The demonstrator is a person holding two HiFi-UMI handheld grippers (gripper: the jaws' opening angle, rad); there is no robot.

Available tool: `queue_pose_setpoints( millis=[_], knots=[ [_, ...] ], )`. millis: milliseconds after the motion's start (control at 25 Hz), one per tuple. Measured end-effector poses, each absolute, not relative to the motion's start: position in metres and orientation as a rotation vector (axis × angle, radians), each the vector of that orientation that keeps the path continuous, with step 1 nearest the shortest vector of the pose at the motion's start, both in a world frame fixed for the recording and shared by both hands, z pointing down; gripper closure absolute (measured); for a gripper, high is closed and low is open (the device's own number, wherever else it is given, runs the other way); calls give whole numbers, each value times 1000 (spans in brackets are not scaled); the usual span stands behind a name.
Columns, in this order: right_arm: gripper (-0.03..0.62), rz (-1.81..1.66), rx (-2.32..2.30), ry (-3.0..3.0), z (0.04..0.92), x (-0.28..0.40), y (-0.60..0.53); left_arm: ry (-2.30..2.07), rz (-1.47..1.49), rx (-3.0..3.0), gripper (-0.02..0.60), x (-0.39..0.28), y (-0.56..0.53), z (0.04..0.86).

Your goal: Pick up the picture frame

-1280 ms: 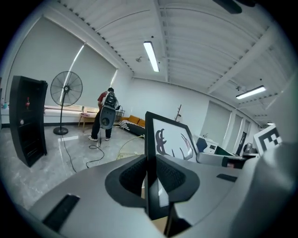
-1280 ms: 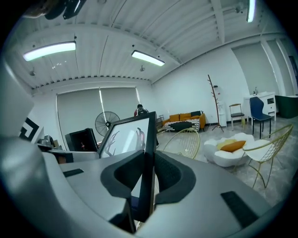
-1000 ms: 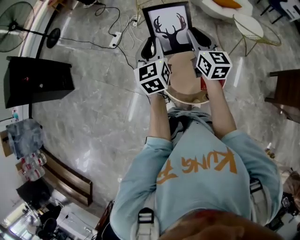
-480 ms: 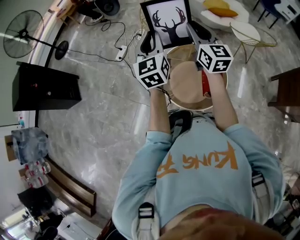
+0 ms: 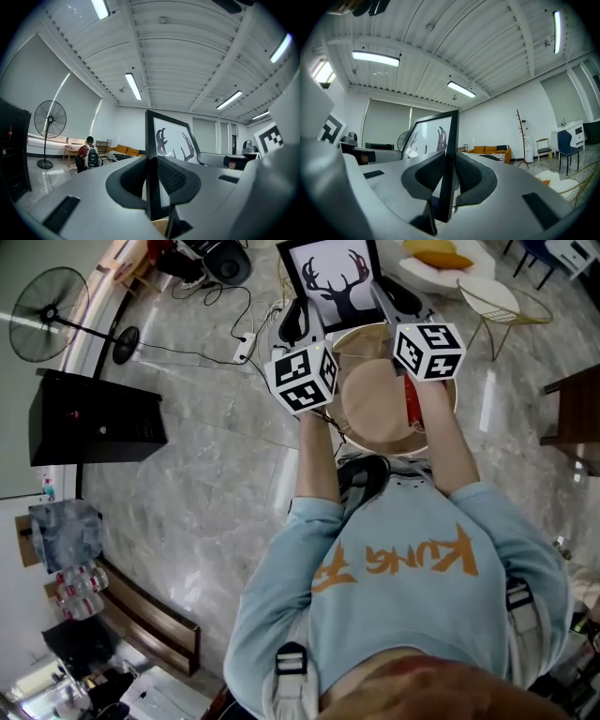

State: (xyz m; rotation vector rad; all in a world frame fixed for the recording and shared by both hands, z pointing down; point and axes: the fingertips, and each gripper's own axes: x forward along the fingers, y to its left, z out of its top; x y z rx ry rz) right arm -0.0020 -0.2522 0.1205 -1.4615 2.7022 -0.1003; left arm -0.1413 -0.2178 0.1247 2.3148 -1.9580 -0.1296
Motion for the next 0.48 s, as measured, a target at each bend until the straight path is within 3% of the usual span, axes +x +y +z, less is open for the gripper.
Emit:
queue_pose_setpoints(
  millis=[480],
  knots=[
    [525, -102, -1483, 2690, 127, 5, -249, -1933, -107, 2345, 502, -135, -219, 129]
  ],
)
